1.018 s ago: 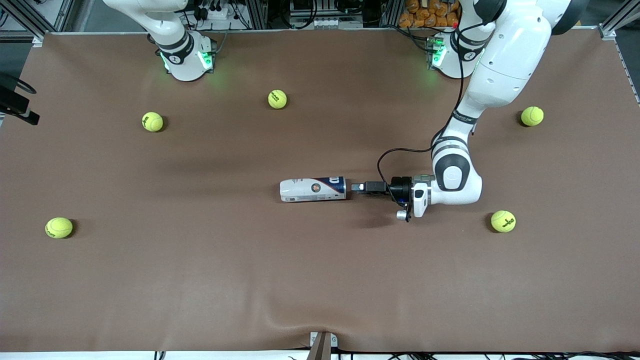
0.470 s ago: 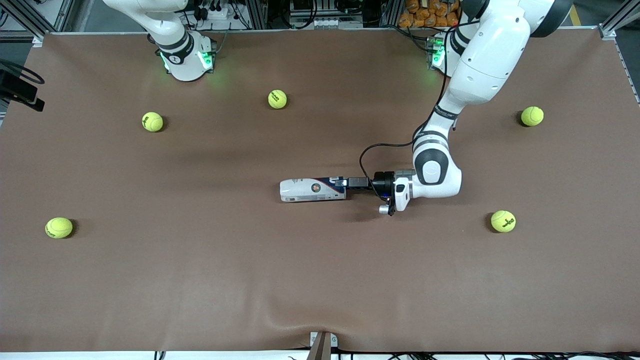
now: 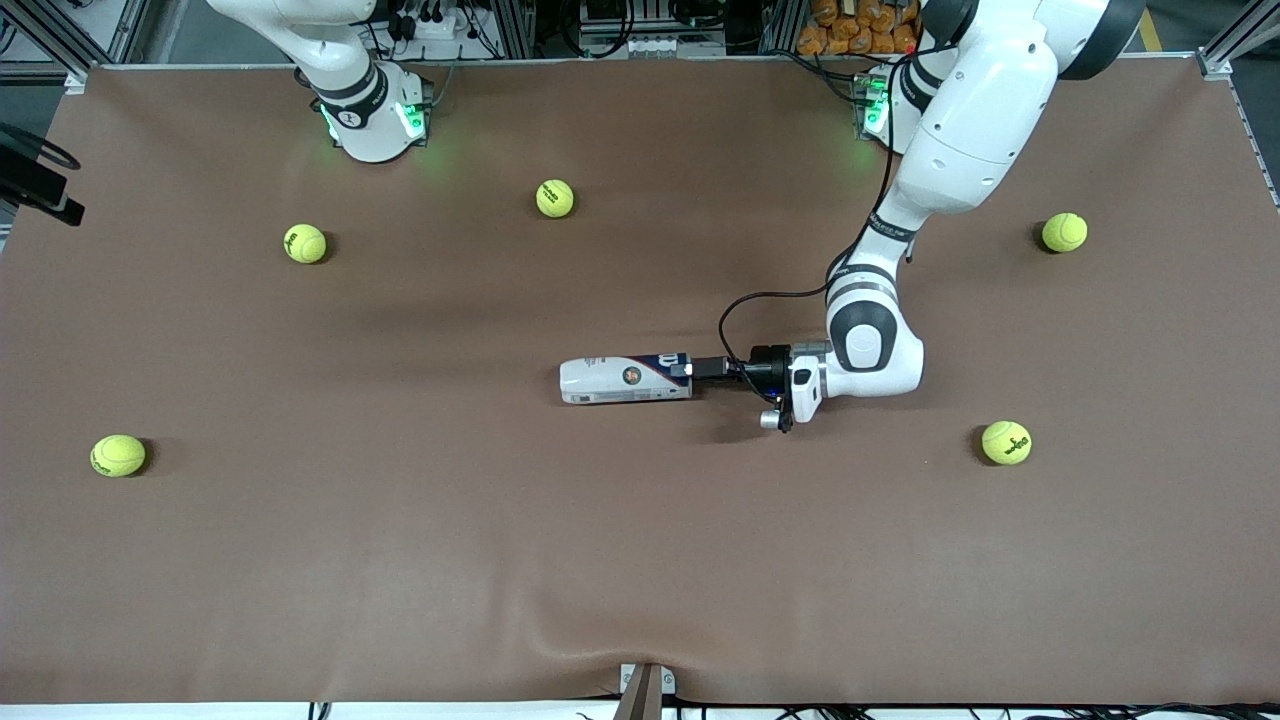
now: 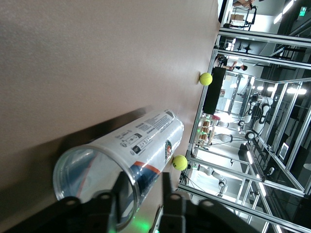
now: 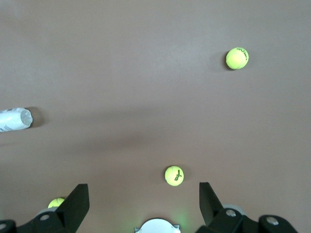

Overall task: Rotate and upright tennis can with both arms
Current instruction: 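Close the left gripper on the can's metal end, then lift the can with the left gripper and rotate it upright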

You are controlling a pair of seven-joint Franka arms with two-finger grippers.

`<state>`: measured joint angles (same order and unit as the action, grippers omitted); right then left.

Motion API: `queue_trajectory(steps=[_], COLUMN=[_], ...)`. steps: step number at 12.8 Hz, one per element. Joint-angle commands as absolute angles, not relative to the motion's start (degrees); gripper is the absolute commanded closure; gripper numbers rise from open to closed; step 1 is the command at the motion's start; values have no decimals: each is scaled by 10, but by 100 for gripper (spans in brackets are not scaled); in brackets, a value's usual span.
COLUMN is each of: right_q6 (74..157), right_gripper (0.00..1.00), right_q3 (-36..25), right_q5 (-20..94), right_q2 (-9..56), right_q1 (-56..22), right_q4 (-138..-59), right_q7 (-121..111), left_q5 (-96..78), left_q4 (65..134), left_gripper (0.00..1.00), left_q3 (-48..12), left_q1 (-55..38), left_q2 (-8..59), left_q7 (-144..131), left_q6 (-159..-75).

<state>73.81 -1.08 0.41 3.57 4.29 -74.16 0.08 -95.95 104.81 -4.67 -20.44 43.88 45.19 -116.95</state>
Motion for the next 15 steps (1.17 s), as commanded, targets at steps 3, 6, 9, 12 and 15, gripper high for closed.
queue_trajectory(steps=[3,6,9,12,15], right_q6=[744,744,738,739,740], right_gripper=[0,0,0,0,0], right_q3=[4,4,4,4,4], right_q5=[9,7,8,8,8], right_q2=[37,36,30,18,18], right_q1=[63,64,63,61,55], right_q4=[-751,-751,-751,-764,-763], right_q7=[-17,-17,-26,-33,-47], left_q5=[-973,-964,-920,-799,-712], left_q4=[1028,1012,985,935,890], left_gripper=[100,100,100,100,100], left_q3=[-48,-48,-44,-44,-46], left_q1=[-202,-209,-227,-225,-230], left_q2=[444,421,396,383,380], left_q7=[455,373,285,158,59], left_q6=[-1168,-1165,-1178,-1187,-1187])
